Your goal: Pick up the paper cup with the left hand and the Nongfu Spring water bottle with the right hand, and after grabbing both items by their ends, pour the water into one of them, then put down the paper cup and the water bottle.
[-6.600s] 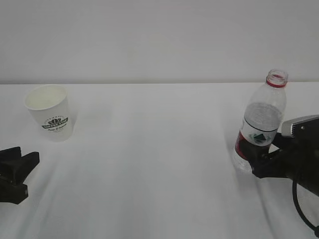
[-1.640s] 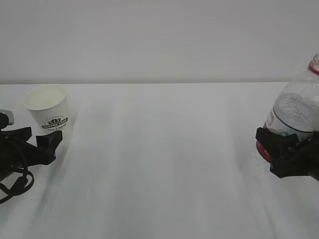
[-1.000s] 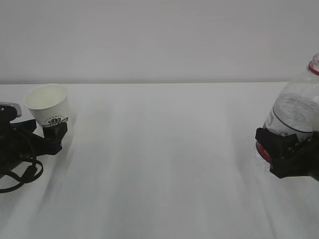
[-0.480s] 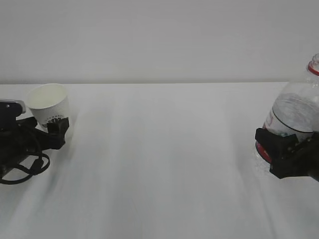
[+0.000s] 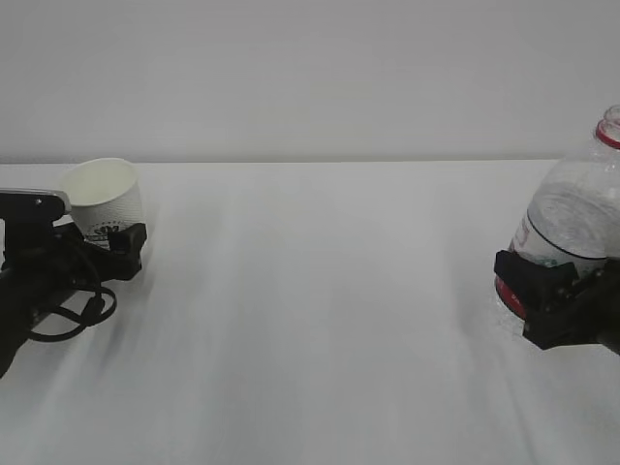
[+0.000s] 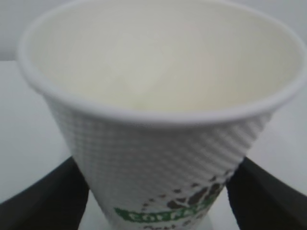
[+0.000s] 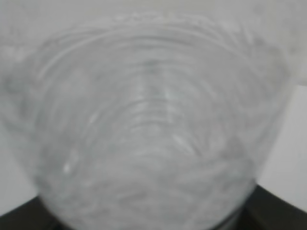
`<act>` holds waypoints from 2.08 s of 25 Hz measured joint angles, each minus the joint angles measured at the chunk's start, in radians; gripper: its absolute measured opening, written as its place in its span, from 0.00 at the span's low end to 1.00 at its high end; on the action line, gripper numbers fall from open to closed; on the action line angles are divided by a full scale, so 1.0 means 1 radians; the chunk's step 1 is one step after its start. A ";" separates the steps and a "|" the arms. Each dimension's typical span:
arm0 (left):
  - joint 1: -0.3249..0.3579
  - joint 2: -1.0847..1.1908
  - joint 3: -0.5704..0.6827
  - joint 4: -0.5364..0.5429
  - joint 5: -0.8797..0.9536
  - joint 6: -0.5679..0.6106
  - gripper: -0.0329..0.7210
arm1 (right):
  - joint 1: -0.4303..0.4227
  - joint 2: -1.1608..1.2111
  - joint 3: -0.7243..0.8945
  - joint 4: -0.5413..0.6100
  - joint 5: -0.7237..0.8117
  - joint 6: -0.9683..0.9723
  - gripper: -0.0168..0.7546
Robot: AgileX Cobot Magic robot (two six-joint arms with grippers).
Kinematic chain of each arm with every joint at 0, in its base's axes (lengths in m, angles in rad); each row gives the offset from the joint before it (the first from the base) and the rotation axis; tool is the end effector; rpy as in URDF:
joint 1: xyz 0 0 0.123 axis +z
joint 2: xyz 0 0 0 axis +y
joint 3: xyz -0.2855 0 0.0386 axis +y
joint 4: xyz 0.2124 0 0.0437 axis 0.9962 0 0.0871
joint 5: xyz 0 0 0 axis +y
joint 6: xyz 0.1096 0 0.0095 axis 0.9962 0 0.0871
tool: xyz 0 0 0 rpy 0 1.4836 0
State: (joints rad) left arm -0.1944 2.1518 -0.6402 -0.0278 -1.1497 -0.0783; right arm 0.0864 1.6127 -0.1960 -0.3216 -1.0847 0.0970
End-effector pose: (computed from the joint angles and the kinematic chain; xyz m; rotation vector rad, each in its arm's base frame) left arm 0.3449 -0.0651 0.1011 0.0791 1.8474 -0.1749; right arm 0.2247 0.0503 0.1755 -0.3292 1.8061 0.2804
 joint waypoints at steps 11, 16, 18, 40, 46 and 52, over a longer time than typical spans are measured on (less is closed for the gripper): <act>0.000 0.017 -0.078 -0.024 0.000 0.000 0.95 | 0.000 0.000 0.000 0.000 0.000 0.000 0.61; 0.000 0.027 -0.090 -0.024 0.000 0.000 0.94 | 0.000 0.000 0.000 -0.001 0.000 0.000 0.61; 0.000 0.031 -0.098 -0.024 0.000 0.000 0.93 | 0.000 0.000 0.000 -0.001 0.000 0.000 0.61; 0.000 0.083 -0.175 -0.072 -0.003 -0.030 0.92 | 0.000 0.000 0.000 -0.006 0.002 0.000 0.61; 0.000 0.083 -0.177 -0.072 -0.003 -0.030 0.83 | 0.000 0.000 0.000 -0.006 0.002 0.000 0.61; 0.000 0.083 -0.177 -0.072 -0.003 -0.030 0.83 | 0.000 0.000 0.000 -0.006 0.002 0.000 0.61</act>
State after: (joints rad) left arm -0.1944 2.2349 -0.8172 -0.0993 -1.1529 -0.1082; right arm 0.0864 1.6127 -0.1960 -0.3277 -1.0826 0.0970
